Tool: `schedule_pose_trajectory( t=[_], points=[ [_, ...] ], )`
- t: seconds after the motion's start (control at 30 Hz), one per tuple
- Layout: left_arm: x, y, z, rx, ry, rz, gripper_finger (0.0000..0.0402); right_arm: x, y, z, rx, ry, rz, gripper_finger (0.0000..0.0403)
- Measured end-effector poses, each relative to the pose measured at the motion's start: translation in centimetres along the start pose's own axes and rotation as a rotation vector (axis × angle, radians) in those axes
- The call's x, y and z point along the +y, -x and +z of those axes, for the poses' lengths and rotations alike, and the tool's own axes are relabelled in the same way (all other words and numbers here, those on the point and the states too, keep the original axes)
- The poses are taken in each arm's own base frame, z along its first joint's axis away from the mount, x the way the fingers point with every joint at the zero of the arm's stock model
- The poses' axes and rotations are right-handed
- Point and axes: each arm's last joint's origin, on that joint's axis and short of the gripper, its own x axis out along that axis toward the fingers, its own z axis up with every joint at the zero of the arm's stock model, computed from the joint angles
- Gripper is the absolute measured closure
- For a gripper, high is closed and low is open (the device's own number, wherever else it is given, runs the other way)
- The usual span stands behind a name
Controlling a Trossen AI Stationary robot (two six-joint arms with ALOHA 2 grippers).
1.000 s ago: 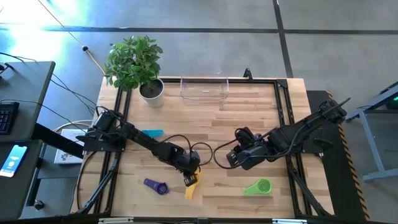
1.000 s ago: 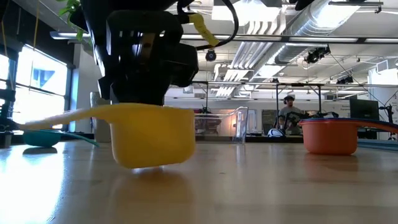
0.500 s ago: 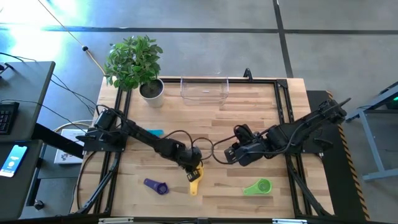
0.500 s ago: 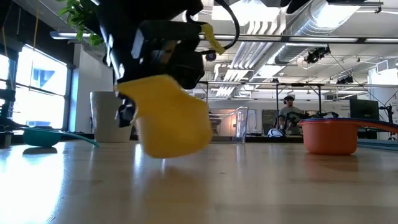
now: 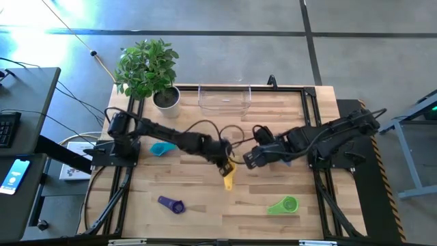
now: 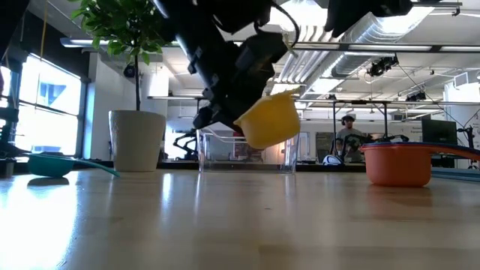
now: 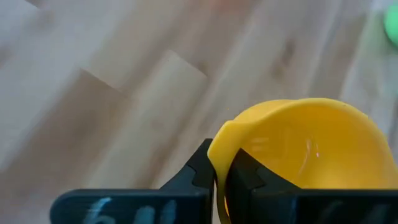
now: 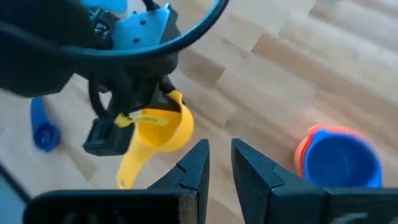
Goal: Nest measuring cups in basket
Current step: Stack the yellow measuring cup on top of the blue measuring cup
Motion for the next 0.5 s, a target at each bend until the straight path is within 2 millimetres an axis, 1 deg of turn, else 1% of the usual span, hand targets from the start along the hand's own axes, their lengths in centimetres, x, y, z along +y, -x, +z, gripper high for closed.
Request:
schedule_pose_trajectory(
  t=[0.23,0.37,0.5],
  points=[
    [3.3,0.0,2.5,-0.034,0.066,0.048,0.0393,-0.9,-0.9,2.3,-0.052,0.05,-0.053,0.0344],
    [4.4,0.1,3.2,-0.045,0.082,0.063,0.0392,-1.6,-1.4,3.7,-0.058,0.09,-0.081,0.0344],
    [5.0,0.1,3.5,-0.042,0.096,0.078,0.0391,-2.3,-1.8,5.0,-0.043,0.131,-0.098,0.0344]
  ],
)
